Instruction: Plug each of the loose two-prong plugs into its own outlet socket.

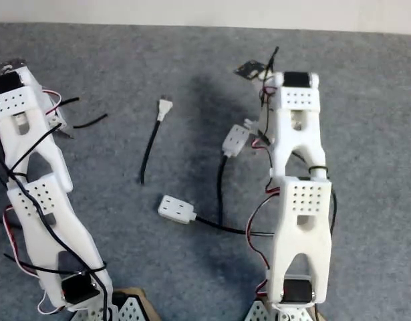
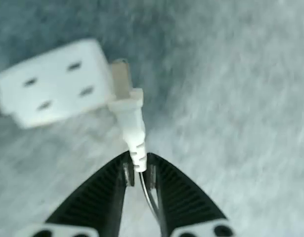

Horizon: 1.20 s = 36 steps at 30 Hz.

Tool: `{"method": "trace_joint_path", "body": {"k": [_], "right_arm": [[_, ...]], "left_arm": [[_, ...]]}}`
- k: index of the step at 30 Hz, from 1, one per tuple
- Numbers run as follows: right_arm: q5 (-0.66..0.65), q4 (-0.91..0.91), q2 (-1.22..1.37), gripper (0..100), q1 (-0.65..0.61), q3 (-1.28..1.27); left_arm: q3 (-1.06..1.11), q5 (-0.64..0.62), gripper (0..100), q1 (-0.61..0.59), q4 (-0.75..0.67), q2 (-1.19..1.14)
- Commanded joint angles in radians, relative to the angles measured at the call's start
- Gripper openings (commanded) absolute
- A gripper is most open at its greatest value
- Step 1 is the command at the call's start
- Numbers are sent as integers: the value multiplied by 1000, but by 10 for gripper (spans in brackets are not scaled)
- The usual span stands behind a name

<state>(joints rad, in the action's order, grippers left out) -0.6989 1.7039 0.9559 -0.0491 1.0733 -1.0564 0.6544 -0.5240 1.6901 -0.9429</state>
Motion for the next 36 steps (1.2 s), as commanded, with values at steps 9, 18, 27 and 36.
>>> {"method": "trace_joint_path", "body": {"k": [9, 18, 27, 36], "right_arm": [[-43, 64, -176, 5, 194, -312], [-41, 56, -737, 5, 124, -912], [-41, -581, -1181, 5, 160, -1933], [25, -716, -1138, 5, 199, -1972]], "left_arm": [[-10, 11, 248, -38, -2, 21], [-10, 8, 248, -35, 18, 21], [-2, 0, 199, -24, 72, 21], [236, -58, 194, 36, 72, 183]]}}
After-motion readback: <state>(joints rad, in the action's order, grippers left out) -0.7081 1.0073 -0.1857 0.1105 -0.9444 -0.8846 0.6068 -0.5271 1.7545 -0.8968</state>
